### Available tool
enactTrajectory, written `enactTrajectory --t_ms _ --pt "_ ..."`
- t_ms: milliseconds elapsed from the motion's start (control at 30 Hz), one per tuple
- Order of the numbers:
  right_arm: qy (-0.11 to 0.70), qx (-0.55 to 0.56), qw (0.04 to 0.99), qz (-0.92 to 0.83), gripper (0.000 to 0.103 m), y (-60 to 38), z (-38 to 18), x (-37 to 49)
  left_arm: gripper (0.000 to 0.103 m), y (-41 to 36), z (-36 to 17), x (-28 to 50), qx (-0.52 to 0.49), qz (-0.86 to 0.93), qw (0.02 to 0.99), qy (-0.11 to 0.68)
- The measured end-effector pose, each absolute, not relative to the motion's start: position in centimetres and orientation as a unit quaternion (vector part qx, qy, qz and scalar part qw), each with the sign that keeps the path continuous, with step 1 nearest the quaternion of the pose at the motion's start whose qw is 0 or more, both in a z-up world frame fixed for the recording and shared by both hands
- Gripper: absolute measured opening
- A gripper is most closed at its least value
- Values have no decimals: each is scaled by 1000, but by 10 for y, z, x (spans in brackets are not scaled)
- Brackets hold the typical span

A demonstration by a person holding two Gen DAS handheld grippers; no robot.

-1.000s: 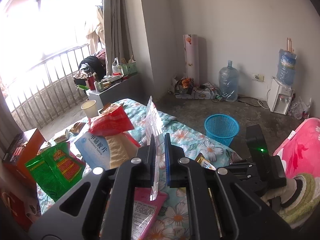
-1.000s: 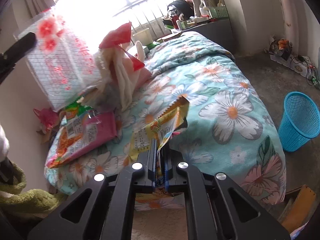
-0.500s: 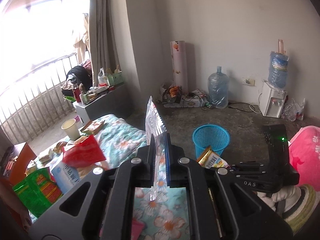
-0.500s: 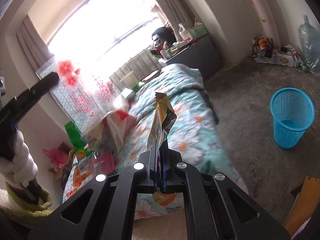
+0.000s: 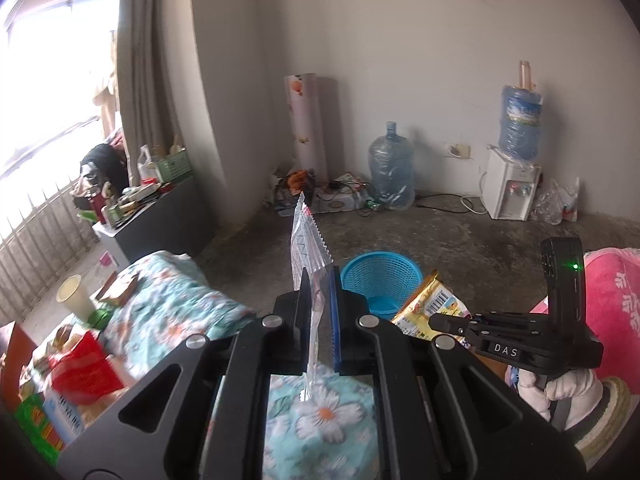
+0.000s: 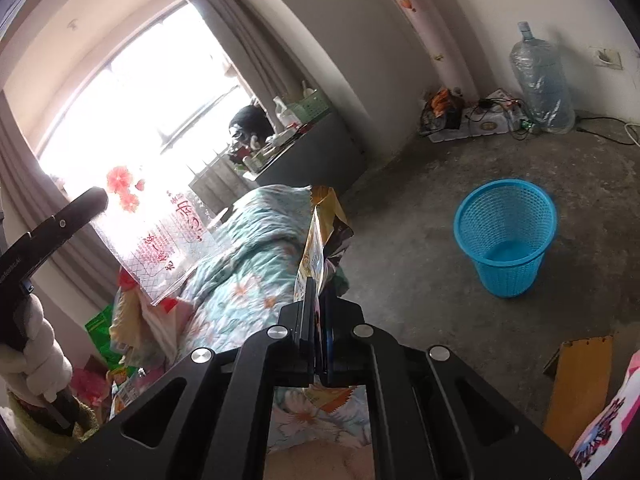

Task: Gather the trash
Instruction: 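Carry both held items over the blue wastebasket, then open both tools to drop the items into the wastebasket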

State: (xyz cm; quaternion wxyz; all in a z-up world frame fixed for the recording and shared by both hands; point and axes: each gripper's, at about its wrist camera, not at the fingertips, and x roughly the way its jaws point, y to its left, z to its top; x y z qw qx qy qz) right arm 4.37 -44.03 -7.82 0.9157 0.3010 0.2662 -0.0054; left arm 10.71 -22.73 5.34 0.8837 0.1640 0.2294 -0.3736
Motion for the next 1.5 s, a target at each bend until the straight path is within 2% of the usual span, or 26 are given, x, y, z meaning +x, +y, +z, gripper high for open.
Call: enactTrajectory --t_ms 200,400,567,867,900,933,967,1000,1033,1067,1267,1400,1500 --pt "248 362 896 -68 4 -502 -95 31 6 -267 44 143 155 -408 864 252" --pt "237 413 871 -124 4 -546 -114 36 6 -321 23 197 137 -446 827 315" --pt "231 414 859 -193 4 -583 -131 65 7 -408 -24 250 147 -474 774 394" --pt "306 441 810 -238 5 -674 -211 176 9 -548 -132 328 211 -439 755 440" --pt "313 445 804 -241 6 -684 -220 187 11 -556 -140 333 211 -433 758 439" --pt "323 437 799 -259 9 -692 -230 199 25 -566 -148 340 208 -425 762 442" --pt "332 431 796 -265 18 -700 -239 210 46 -576 -161 349 208 -408 766 451" --pt "339 436 791 -262 27 -707 -252 219 51 -581 -167 353 206 -397 771 454" --pt "349 443 782 -265 46 -713 -263 225 51 -585 -173 358 203 -386 777 453" --pt "355 448 777 -265 50 -717 -270 228 53 -588 -179 362 206 -376 781 454" --pt "344 464 770 -270 50 -713 -277 212 56 -578 -178 367 174 -376 784 462" --pt "321 445 791 -271 50 -691 -254 187 56 -561 -151 353 153 -395 787 448" --pt "294 410 820 -270 51 -664 -215 167 58 -539 -116 332 139 -420 787 430"
